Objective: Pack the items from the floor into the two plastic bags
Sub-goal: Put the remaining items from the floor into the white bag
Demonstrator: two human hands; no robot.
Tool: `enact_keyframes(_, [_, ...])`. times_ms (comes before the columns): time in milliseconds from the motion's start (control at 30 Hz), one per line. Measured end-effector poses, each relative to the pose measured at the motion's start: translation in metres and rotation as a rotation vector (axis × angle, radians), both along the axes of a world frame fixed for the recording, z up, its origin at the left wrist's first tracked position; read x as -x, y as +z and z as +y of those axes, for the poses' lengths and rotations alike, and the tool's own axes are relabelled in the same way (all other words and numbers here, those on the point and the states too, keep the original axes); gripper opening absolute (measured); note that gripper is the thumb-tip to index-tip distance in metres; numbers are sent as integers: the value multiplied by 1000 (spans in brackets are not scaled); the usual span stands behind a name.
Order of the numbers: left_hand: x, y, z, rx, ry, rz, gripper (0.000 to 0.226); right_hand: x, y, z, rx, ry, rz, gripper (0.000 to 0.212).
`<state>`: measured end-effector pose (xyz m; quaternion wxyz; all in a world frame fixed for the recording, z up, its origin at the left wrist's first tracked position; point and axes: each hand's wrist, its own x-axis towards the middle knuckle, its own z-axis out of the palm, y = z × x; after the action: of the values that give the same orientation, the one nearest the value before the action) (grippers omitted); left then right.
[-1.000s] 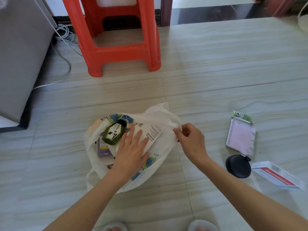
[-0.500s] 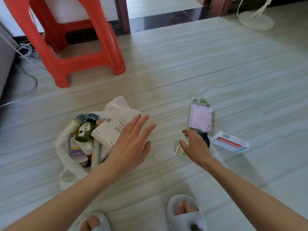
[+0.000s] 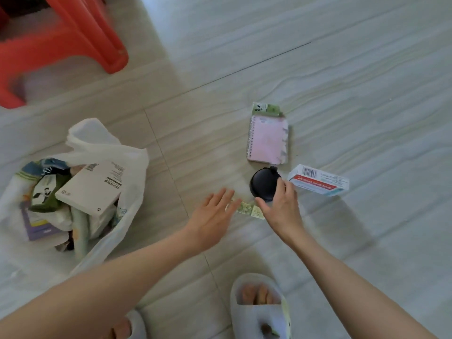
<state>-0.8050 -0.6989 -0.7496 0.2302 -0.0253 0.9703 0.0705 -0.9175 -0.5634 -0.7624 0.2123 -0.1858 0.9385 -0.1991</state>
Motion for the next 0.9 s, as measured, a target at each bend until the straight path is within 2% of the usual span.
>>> enact_keyframes(100, [15,-24,1,-42,-21,-51,59,12,-12,-7,-31,41,60,81])
enact_keyframes(167, [21,-36,-6,-84,-22,-59,62,18,-16,-11,-76,56,29,88])
enact_keyframes(233, [26,-42,-13,-138,-29,52,56,20,-20,-15,-107,70,11,95])
enact_keyframes(300, [24,-48,-17,-142,-56,187,34,21,-20,-17,-127,96,2,98])
enact_keyframes(367, [22,-47,-20,-119,-87,235,22,26,-18,-18,-133,100,-21,96])
enact_keyframes(433, [19,-47,-22,-90,-91,250,27,29,-15,-17,-135,89,-42,89])
enact_keyframes(500, [14,-44,-25,-100,-58,276,19,26,-14,-15,-130,56,-56,82])
enact_keyframes(567, [6,-38,-24,-225,75,195,12,17,-12,-13,-108,9,-81,78])
enact_keyframes(667, [-12,-24,-27,-358,370,59,22,-1,1,-14,-35,-28,-104,74])
enact_keyframes(767, [-43,-3,-30,-488,587,176,20,-25,20,-20,38,4,-126,68])
enact_keyframes(900, [-94,34,-30,-523,884,477,9,-60,54,-41,122,59,-171,55])
